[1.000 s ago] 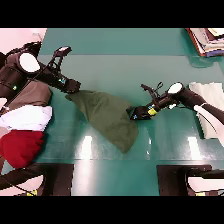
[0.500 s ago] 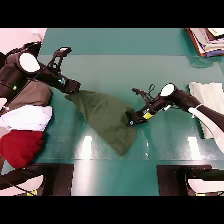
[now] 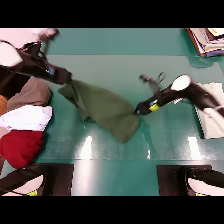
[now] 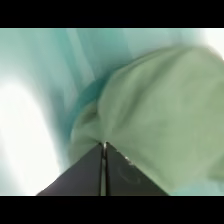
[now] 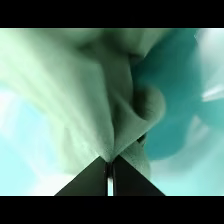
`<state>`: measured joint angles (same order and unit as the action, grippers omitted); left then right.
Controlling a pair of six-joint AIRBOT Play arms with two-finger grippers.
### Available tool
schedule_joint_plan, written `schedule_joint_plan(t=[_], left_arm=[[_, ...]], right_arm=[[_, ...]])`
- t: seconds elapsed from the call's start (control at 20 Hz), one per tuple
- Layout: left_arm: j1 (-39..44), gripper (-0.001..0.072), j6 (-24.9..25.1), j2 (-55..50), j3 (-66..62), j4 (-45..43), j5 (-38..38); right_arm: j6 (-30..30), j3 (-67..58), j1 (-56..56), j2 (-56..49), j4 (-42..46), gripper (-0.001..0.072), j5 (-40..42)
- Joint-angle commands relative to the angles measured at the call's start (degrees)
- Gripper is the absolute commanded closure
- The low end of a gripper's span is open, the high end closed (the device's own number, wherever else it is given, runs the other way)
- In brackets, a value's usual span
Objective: Fold the shirts.
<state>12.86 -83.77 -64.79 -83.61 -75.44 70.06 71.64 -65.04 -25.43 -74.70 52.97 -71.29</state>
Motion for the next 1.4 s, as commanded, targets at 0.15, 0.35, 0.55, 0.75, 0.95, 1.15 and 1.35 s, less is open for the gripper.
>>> schedule_joint_plan(t=[0.15, 0.35, 0.55, 0.75, 0.95, 1.15, 1.35], left_arm=[[-0.04, 0.0674, -0.35, 13.68, -18.99, 3.17, -0.17], [-0.04, 0.0674, -0.33, 15.87, -26.93, 7.52, 0.94], [-0.04, 0.0674, -0.33, 13.22, -23.65, 7.98, 9.33], [-0.02, 0.0674, -0.28, 10.64, -5.64, 8.46, 14.32], [1.18, 0.0674, -0.24, 10.62, 20.92, 9.99, 6.47], [5.95, 0.0673, 0.20, 10.62, 40.81, 14.01, -1.44], [8.09, 0.0193, 0.17, 10.64, 45.55, 15.87, -2.43]], right_arm=[[2.73, -20.22, 7.17, 17.66, 6.64, 0.0695, 3.54], [4.42, -26.84, 7.15, 22.45, 10.64, 0.0695, 3.93], [6.58, -23.32, 7.13, 23.08, 11.69, 0.0695, -2.19], [7.61, -6.12, 6.97, 23.10, 11.67, 0.0695, -6.71], [7.65, 12.35, 7.02, 23.10, 13.81, 0.0695, -3.93], [7.89, 21.27, 7.04, 23.10, 14.58, 0.0694, -1.25], [8.00, 22.62, 7.02, 23.10, 14.51, 0.0693, -1.09]])
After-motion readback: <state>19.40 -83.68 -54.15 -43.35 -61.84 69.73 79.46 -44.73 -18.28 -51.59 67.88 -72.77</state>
